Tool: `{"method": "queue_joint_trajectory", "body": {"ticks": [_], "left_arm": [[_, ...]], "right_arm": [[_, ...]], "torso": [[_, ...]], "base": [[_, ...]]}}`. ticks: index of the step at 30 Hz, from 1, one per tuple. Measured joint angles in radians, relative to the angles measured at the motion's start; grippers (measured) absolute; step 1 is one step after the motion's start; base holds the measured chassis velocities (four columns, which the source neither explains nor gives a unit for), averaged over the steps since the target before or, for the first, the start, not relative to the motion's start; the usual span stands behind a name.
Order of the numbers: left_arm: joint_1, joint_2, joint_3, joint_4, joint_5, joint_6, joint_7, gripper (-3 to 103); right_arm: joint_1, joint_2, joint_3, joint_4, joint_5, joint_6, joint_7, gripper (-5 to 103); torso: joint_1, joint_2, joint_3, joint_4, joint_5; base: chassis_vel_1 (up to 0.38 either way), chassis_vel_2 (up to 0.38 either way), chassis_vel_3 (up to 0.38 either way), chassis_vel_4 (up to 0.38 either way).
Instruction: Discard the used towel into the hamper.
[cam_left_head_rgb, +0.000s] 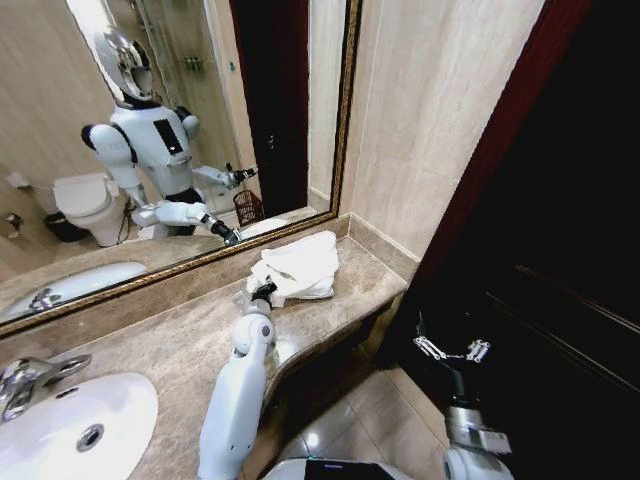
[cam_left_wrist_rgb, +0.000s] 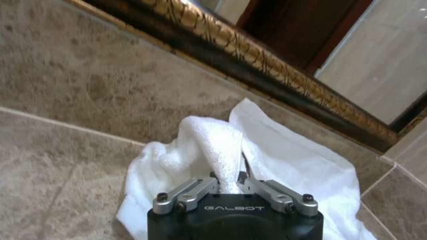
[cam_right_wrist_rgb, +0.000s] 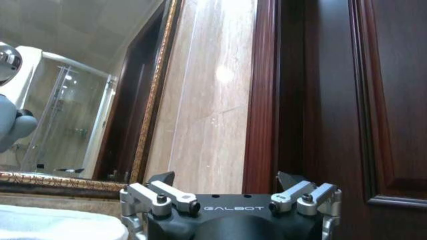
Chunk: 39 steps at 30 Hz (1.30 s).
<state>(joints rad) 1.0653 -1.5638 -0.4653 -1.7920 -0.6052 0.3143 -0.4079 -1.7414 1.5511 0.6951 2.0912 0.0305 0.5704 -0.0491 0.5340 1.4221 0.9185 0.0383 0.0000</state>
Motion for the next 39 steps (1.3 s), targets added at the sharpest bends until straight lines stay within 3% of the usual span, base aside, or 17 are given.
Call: {"method": "queue_joint_trajectory", "body": {"ticks": [7,12,18,21,25,31,39], "left_arm": [[0.075,0.004,-0.009,-0.067,0.105,-0.059,0.072,4],[0.200,-0.015,-0.024,-0.178,0.219,-0.115,0.157,4],[0.288,-0.036,-0.033,-0.262,0.318,-0.159,0.206,4],[0.364,-0.044,-0.035,-0.333,0.407,-0.207,0.225,4],[0.417,-0.044,-0.033,-0.382,0.444,-0.233,0.239,4],[0.562,-0.044,-0.015,-0.522,0.517,-0.296,0.314,4],[0.639,-0.044,-0.001,-0.629,0.599,-0.343,0.356,4]], "right_arm": [[-0.003,0.002,-0.002,0.011,0.002,0.000,0.004,100],[-0.005,0.000,-0.002,0.018,0.013,0.004,0.005,100],[-0.009,-0.001,-0.004,0.019,0.019,0.012,0.002,100],[-0.010,-0.004,-0.006,0.021,0.028,0.017,0.001,100],[-0.009,-0.009,-0.005,0.022,0.038,0.019,0.001,100],[-0.024,-0.013,0.007,0.048,0.060,0.039,0.000,100],[-0.037,-0.011,0.036,0.105,0.074,0.060,-0.004,100]], "torso": [[0.000,0.000,0.000,0.0000,0.0000],[0.000,0.000,0.000,0.0001,0.0001],[0.000,0.000,0.000,0.0000,0.0000],[0.000,0.000,0.000,0.0000,0.0000],[0.000,0.000,0.000,0.0000,0.0001],[0.000,0.000,0.000,0.0001,0.0001],[0.000,0.000,0.000,0.0001,0.0000]], "base": [[0.000,0.000,0.000,0.000],[0.000,0.000,0.000,0.000],[0.000,0.000,0.000,0.000],[0.000,0.000,0.000,0.000],[0.000,0.000,0.000,0.000],[0.000,0.000,0.000,0.000],[0.000,0.000,0.000,0.000]]}}
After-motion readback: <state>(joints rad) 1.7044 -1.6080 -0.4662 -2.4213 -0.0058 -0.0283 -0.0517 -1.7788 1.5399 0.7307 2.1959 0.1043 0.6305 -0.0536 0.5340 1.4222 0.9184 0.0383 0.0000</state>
